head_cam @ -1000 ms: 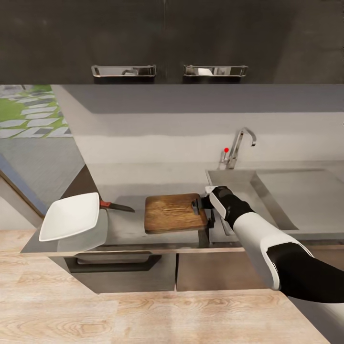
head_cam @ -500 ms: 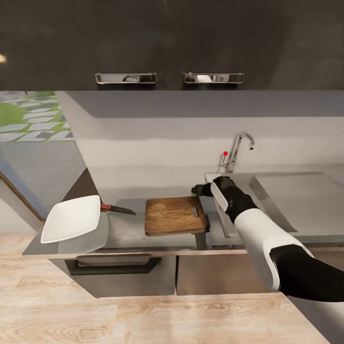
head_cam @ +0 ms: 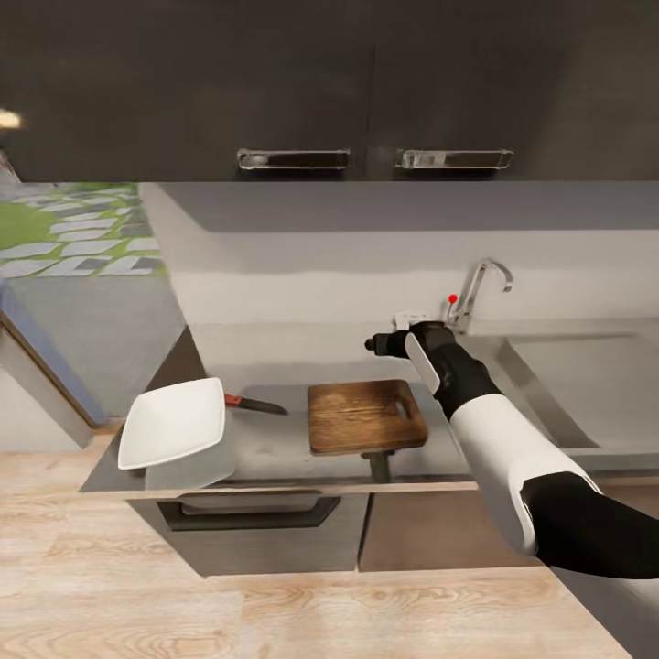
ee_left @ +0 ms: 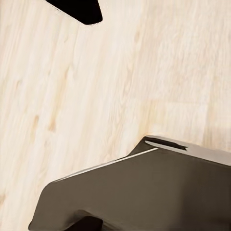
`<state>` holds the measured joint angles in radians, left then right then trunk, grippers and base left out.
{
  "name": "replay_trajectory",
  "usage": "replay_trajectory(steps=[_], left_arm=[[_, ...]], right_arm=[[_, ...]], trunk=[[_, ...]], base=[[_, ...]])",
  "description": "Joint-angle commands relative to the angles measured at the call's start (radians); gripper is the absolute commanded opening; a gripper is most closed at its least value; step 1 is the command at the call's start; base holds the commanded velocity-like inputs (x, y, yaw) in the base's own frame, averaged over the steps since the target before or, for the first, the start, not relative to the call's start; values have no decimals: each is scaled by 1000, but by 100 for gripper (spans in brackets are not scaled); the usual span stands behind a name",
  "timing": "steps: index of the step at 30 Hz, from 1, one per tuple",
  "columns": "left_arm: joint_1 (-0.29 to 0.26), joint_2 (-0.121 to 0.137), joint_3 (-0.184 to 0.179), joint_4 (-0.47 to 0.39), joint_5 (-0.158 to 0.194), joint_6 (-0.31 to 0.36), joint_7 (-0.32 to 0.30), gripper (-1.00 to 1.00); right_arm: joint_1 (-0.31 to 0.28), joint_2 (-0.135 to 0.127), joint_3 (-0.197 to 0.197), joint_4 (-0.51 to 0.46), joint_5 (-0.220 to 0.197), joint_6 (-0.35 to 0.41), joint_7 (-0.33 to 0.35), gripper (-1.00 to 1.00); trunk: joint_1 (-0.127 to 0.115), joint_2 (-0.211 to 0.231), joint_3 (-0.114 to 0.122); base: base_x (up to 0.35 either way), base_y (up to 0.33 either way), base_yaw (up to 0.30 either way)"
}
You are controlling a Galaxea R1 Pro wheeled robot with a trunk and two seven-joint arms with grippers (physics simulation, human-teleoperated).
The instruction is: In the kitchen, take the Vidalia onion out of the sink, dice it on the chopping board with the paring knife, put the diced onion into the bowl on the countertop, then place both the paring knife and the chopping board into the sink.
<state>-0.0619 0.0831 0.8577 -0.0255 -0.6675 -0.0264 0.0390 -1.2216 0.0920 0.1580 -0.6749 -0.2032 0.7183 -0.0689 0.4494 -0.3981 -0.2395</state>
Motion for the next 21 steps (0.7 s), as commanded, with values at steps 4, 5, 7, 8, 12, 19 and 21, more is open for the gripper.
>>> replay_trajectory(steps=[4, 5, 7, 8, 12, 19, 21], left_arm=[[-1, 26, 7, 1, -11, -3, 2, 100], [-1, 33, 7, 1, -11, -3, 2, 100], [-1, 42, 7, 1, -11, -3, 1, 100], [-1, 44, 7, 1, -11, -3, 1, 100], [-1, 46, 7, 1, -11, -3, 1, 100], [-1, 45, 7, 1, -11, -3, 1, 100], [-1, 45, 7, 1, -11, -3, 1, 100]], right_arm=[[18, -16, 2, -6, -7, 3, -3, 100], [24, -25, 2, -7, -7, 2, -1, 100], [31, -49, 2, -7, -7, 0, 9, 100], [33, -63, 2, -7, -7, -1, 22, 100], [35, -115, 3, -8, -7, -1, 129, 100], [36, -145, 3, -8, -6, 0, 171, 100], [36, -159, 2, -8, -6, 0, 174, 100]], trunk=[[1, -2, -2], [1, -2, -2], [1, -2, -2], [1, -2, -2], [1, -2, -2], [1, -2, -2], [1, -2, -2]], base=[[0, 314, 0], [0, 315, 0], [0, 315, 0], [0, 315, 0], [0, 315, 0], [0, 273, 0], [0, 166, 0]])
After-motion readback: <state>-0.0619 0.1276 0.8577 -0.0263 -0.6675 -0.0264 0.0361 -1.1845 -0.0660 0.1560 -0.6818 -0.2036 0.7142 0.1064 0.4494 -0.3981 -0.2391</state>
